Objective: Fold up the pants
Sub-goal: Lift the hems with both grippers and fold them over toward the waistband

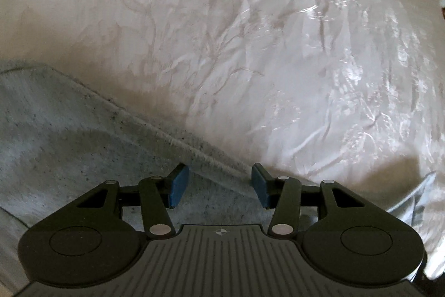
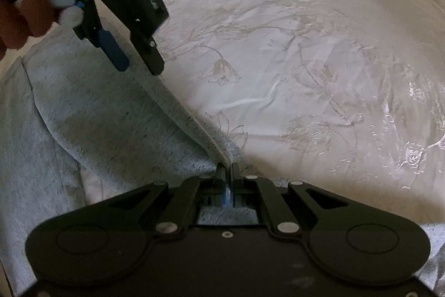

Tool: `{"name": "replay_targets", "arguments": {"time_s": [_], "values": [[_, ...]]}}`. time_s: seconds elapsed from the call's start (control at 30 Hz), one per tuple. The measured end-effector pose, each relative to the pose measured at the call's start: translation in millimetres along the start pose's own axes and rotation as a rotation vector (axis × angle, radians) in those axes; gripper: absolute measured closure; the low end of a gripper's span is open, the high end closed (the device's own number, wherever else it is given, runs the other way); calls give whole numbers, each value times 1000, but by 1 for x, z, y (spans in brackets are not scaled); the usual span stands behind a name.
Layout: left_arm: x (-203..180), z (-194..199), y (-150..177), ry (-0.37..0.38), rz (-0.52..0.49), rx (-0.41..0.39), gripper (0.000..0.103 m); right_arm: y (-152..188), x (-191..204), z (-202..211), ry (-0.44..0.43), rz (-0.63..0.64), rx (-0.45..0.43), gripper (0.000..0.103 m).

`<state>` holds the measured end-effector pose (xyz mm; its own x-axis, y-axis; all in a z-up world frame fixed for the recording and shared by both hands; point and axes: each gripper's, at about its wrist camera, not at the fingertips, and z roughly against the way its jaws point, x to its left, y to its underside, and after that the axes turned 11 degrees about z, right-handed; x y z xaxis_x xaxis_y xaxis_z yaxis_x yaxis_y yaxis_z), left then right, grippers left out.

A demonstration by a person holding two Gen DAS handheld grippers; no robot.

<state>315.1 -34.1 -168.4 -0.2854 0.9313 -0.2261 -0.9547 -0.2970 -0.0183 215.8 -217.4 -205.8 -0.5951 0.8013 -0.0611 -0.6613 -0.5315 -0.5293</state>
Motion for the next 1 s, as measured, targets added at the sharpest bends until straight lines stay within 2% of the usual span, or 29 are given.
{"name": "replay_targets", "arguments": {"time_s": [0.1,0.27,0.33,0.37,0.4,0.53,0.7,0.87,1.0], "values": [[-2,-8,-3,4,16,16,55,3,5,5,1,17,-1,99],[-15,-26,-5,-53,-16,40,55,2,11,10,17,40,-10,99],[-15,-31,-4,-77,-8,61,63,2,14,15,22,36,-16,99],[-14,-30,-1,-65,-3,65,77,2,15,16,23,33,-19,99],[-12,-27,4,-39,-9,63,85,2,16,18,24,30,-23,99],[-8,3,42,7,-105,-32,90,11,30,36,34,-4,-44,99],[8,37,108,41,-226,-104,93,30,53,59,35,-91,-55,99],[28,58,168,25,-294,-115,93,52,89,82,11,-166,-32,99],[50,56,195,9,-277,-81,93,68,112,92,-7,-211,7,93]]}}
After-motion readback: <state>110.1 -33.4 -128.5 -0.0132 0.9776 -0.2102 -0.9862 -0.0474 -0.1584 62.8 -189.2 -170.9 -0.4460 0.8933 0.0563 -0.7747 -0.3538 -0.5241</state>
